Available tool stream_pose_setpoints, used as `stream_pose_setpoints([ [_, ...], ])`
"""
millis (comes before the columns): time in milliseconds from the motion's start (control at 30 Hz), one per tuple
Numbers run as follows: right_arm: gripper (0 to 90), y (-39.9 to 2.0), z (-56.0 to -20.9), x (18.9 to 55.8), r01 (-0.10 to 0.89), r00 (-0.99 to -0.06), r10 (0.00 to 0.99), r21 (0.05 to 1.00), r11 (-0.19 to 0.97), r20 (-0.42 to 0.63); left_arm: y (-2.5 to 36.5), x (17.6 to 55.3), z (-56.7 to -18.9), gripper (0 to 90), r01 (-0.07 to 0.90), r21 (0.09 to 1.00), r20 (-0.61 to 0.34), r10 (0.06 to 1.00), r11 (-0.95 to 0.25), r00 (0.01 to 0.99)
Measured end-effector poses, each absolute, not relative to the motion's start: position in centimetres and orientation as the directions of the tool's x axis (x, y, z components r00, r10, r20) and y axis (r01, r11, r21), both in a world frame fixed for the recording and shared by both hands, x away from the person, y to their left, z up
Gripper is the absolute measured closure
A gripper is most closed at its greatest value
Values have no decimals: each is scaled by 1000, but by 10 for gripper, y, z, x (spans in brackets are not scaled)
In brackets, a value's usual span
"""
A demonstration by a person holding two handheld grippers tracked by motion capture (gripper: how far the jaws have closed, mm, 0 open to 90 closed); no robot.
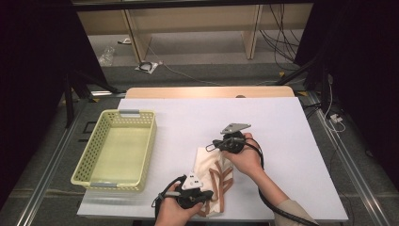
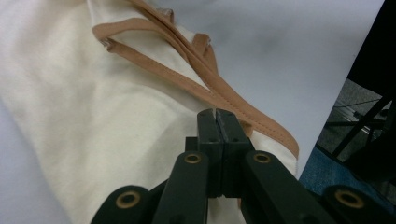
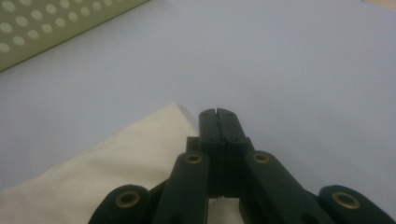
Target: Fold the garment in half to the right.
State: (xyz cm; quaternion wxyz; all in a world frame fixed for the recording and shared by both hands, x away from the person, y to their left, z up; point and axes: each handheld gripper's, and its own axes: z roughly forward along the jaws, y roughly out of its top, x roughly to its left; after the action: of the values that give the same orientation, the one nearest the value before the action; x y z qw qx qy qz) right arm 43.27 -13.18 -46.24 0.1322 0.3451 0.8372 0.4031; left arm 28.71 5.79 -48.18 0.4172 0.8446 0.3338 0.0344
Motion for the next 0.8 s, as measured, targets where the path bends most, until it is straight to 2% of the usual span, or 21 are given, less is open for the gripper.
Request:
stream_pose_setpoints([
  [800, 900, -147, -468, 428, 513, -720, 689, 730, 451, 80, 54, 284, -483, 877, 527, 730, -221, 579, -436, 785],
])
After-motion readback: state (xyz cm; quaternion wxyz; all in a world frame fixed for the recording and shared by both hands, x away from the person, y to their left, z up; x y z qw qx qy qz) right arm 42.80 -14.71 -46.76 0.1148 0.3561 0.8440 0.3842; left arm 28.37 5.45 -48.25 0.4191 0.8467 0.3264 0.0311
